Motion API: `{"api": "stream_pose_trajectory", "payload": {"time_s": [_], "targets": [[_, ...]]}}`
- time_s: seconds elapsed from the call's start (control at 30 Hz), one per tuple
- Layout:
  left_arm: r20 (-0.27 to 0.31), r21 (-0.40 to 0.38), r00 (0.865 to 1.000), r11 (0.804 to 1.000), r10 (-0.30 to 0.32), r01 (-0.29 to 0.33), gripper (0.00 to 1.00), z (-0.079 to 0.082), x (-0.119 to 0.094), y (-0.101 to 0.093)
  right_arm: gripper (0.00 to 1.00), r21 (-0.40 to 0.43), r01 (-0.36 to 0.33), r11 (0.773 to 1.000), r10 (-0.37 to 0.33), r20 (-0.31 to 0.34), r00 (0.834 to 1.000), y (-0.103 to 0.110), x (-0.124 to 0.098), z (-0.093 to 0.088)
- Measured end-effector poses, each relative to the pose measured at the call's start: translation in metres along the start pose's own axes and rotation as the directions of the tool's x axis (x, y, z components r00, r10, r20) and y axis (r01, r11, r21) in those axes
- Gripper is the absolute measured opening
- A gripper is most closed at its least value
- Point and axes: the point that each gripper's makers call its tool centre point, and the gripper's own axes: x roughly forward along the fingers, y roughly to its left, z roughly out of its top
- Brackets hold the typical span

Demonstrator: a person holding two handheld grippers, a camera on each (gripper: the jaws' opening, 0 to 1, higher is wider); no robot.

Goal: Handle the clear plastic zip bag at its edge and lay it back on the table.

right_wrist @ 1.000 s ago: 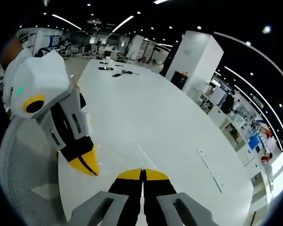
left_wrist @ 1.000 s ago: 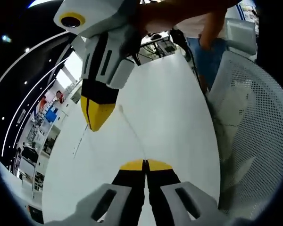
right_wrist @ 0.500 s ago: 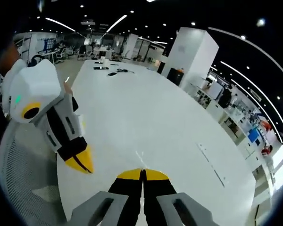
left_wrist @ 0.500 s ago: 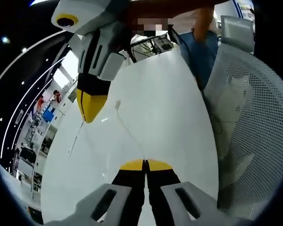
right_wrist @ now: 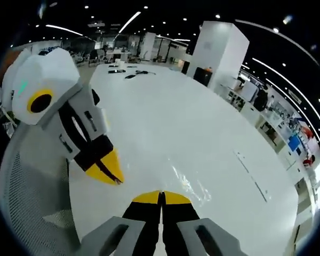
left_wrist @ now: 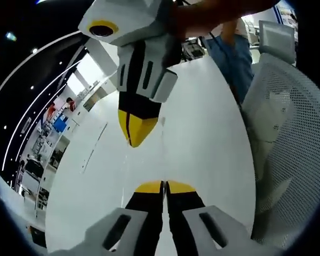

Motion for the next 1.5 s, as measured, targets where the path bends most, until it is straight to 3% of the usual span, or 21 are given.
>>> {"api": "stream_pose_trajectory", "payload": {"time_s": [0.23,0.37,0.47,0.7,1.27,1.5], "targets": [[-0.001,-0.032,1.000,0.999,0.008,-0.008,0.07,-0.001,-0.001,0.002,0.00,0.008,0.001,1.000,0.000,-0.034,0.999,0.001,0.010,-0.013],[0.021,-0.045,0.999,0.999,0.025,-0.024,0.09,0.001,-0.005,0.004,0.00,0.003,0.036,0.999,-0.036,-0.046,0.998,-0.002,0.012,-0.020],[0.043,-0.099,0.998,0.994,0.043,-0.039,0.11,-0.004,-0.008,0.009,0.00,-0.012,0.052,0.999,-0.052,-0.047,0.998,-0.002,0.011,-0.020],[0.056,-0.156,0.995,0.985,0.083,-0.074,0.09,-0.009,-0.022,0.019,0.00,-0.034,0.091,0.995,-0.093,-0.065,0.994,-0.002,0.018,-0.035],[0.029,-0.211,0.994,0.973,0.106,-0.098,0.15,-0.024,-0.034,0.014,0.00,-0.065,0.162,0.985,-0.167,-0.075,0.983,-0.017,0.022,-0.040],[0.018,-0.250,0.991,0.960,0.133,-0.124,0.26,-0.030,-0.039,0.018,0.00,-0.078,0.197,0.977,-0.203,-0.081,0.976,-0.025,0.027,-0.040]]}}
